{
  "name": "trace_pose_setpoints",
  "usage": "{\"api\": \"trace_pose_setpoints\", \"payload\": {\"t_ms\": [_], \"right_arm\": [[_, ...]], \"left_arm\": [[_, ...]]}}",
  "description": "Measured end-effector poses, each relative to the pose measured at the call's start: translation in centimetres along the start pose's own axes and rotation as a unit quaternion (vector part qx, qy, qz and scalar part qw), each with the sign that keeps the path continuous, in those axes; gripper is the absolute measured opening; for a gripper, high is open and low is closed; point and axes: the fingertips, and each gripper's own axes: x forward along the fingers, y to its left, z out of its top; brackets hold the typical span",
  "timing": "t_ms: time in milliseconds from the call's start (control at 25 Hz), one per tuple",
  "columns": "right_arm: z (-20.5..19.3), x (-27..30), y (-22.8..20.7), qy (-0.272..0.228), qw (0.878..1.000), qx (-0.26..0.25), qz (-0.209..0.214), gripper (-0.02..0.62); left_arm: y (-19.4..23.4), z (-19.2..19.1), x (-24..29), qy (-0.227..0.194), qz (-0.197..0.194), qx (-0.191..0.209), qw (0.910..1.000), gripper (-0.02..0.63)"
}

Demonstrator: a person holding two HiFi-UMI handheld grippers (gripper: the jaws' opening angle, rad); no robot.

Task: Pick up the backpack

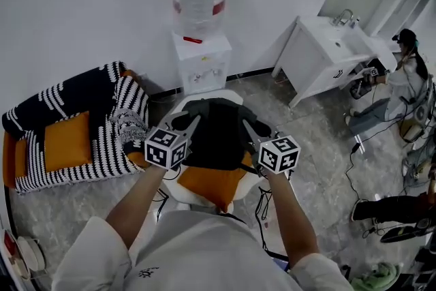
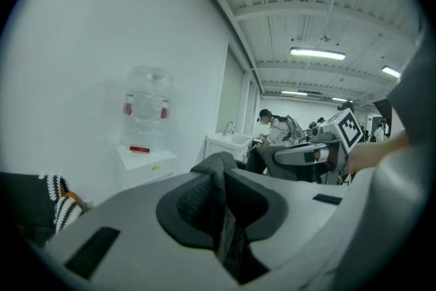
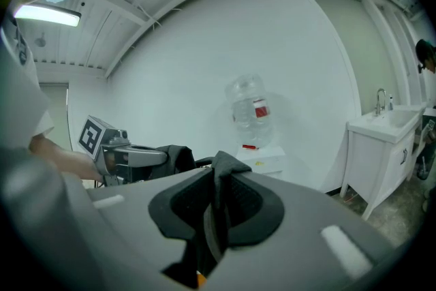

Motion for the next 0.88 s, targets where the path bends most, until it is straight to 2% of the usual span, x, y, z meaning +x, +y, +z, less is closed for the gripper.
{"api": "trace_pose_setpoints", "payload": {"t_ms": [600, 880], "right_arm": [[8.1, -1.4, 1.2, -0.057, 0.998, -0.030, 0.007, 0.049], [9.7, -1.3, 1.1, -0.068, 0.997, -0.037, 0.012, 0.048]], "left_arm": [[-0.6, 8.7, -1.0, -0.063, -0.018, 0.034, 0.9973, 0.034], [-0.3, 9.9, -0.6, -0.069, -0.022, 0.055, 0.9958, 0.035]]}}
